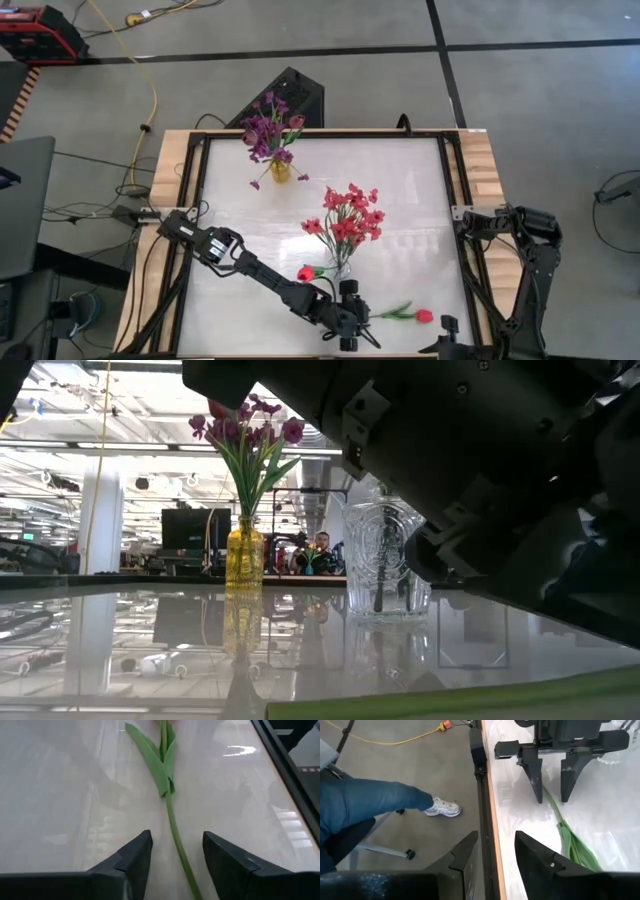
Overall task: Sort flowers into vase by color
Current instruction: Put the red flower into the transparent vase
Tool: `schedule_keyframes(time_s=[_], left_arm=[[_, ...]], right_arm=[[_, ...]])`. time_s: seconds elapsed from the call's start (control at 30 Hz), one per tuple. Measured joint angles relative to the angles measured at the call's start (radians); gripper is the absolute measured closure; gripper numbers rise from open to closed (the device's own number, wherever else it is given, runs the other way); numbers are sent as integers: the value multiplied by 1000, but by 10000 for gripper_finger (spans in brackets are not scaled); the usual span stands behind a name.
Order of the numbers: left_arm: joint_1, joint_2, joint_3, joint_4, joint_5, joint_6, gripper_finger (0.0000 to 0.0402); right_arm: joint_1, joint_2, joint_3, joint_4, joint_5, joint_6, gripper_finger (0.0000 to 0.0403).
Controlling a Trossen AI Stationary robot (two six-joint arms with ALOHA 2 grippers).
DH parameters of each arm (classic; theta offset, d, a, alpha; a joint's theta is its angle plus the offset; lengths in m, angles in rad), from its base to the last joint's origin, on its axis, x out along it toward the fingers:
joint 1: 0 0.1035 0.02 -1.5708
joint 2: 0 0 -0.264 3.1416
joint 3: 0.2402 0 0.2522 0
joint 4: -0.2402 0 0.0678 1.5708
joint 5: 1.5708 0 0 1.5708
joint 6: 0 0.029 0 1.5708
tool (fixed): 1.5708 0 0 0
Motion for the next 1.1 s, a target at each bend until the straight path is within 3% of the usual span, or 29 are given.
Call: schedule_keyframes(time_s=[0.1, 0.23, 0.3, 0.47, 0.77, 0.9, 1.1], left_arm=[[-1, -1, 0, -13, -9, 24, 274], [-11, -2, 0, -36, -15, 50, 370], [-14, -3, 1, -46, -15, 49, 390], [-35, -34, -4, -78, -42, 96, 400], [-106, -179, -6, -255, -370, 230, 401], [-137, -235, -6, -281, -384, 302, 401], [-155, -342, -104, -314, -471, 225, 401]], right_arm=[[-5, 0, 0, -3, 2, -9, 251], [-16, 0, 0, -2, 2, -10, 251], [-24, 0, 0, -2, 2, -10, 251], [-44, 0, 0, 3, 2, -29, 251], [-46, 0, 1, 84, 2, -39, 251], [-27, 0, 1, 89, 54, -39, 251], [-19, 0, 1, 156, 77, -76, 251]])
